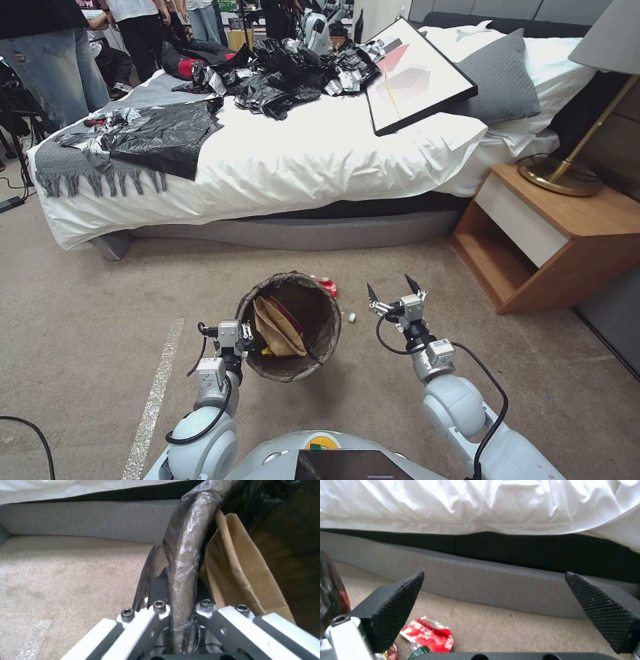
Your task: Pick up the trash bin, then pick up the garbage from the floor and place it into the trash bin.
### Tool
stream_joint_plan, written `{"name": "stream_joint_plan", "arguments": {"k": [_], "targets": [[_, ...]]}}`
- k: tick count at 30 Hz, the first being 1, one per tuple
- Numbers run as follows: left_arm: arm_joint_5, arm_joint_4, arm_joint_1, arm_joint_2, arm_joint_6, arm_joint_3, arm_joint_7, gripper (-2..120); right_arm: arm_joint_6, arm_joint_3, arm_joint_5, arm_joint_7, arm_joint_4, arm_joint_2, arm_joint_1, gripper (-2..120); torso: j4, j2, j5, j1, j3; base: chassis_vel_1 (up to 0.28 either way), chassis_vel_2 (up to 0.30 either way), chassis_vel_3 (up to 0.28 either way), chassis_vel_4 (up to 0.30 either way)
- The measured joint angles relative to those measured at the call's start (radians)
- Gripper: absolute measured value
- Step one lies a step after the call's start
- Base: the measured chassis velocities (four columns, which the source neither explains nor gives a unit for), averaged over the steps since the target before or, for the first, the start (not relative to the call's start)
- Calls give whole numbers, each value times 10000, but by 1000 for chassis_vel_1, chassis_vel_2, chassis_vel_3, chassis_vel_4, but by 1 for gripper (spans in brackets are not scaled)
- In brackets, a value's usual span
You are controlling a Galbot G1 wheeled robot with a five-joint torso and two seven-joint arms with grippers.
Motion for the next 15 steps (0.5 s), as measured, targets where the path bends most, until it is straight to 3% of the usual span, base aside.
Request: {"name": "stream_joint_plan", "arguments": {"k": [8,15], "targets": [[18,0,43,-46,-19,-105,-44,0,-187,-344,792,-231,-373,-1167,499,100,1,0,1,0,0,0,0,0,0],[22,10,55,-54,-23,-199,-83,0,-249,-587,1211,-418,-562,-1499,796,100,0,0,0,0,0,0,0,0,0]]}}
